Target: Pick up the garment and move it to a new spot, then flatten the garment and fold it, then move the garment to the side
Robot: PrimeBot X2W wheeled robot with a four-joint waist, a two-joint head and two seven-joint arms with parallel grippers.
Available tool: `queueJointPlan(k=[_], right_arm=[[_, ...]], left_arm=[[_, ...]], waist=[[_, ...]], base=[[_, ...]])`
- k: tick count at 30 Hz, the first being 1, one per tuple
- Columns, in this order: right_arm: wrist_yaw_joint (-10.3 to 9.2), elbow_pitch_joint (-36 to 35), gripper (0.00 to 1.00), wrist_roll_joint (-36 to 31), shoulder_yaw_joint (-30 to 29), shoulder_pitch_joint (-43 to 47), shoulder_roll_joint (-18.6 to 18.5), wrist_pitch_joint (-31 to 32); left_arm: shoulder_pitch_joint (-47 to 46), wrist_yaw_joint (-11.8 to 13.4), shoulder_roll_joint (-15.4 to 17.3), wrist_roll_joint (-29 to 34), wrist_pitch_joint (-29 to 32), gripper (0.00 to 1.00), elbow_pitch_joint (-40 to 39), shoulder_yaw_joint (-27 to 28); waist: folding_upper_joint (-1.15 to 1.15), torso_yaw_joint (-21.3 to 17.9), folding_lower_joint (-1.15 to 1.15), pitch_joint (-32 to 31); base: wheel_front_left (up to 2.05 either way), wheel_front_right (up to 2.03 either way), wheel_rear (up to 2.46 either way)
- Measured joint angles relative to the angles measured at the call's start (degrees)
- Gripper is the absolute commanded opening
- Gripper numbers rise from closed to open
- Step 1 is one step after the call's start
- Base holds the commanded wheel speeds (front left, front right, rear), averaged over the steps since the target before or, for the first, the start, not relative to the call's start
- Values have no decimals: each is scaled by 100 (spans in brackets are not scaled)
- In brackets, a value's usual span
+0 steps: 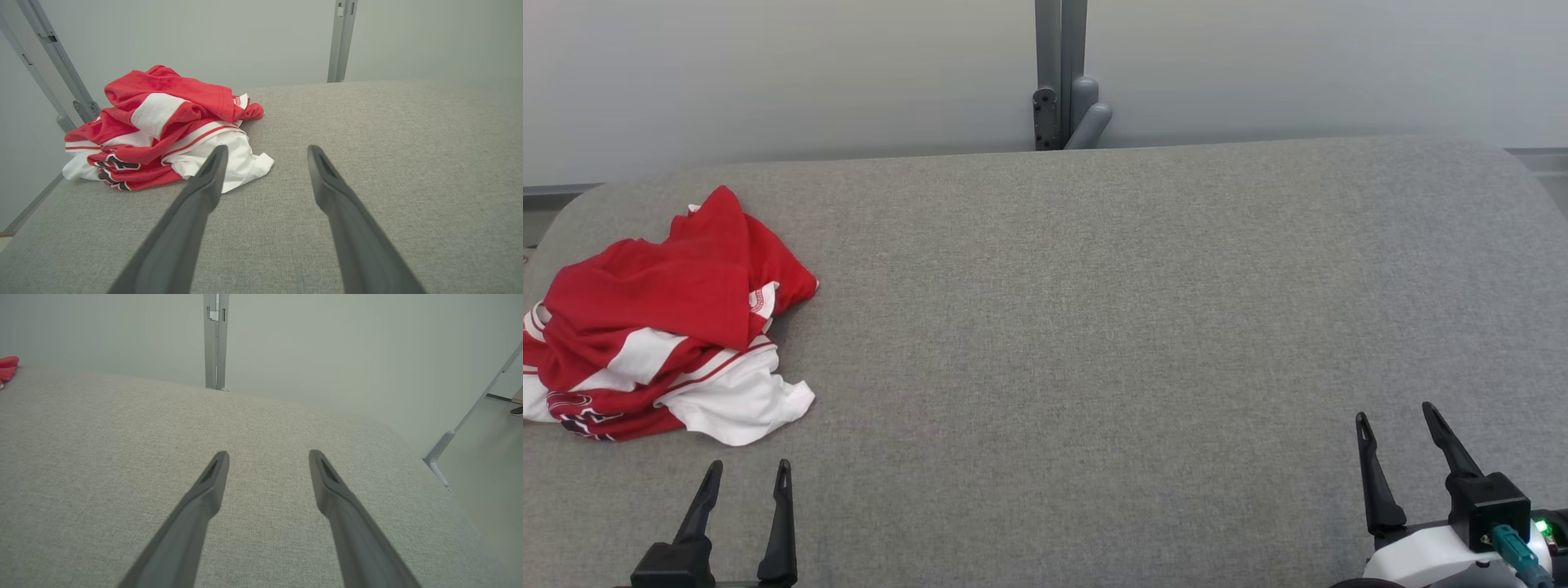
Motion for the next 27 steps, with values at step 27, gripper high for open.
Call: queueJointPlan(k=[27], right_arm=[[0, 27, 100, 89, -116, -1, 42, -1]], left_arm=[[-2, -11, -37, -229, 0, 100, 65, 99]], waist=[[0, 33, 0, -18]], base=[[0, 0, 0]])
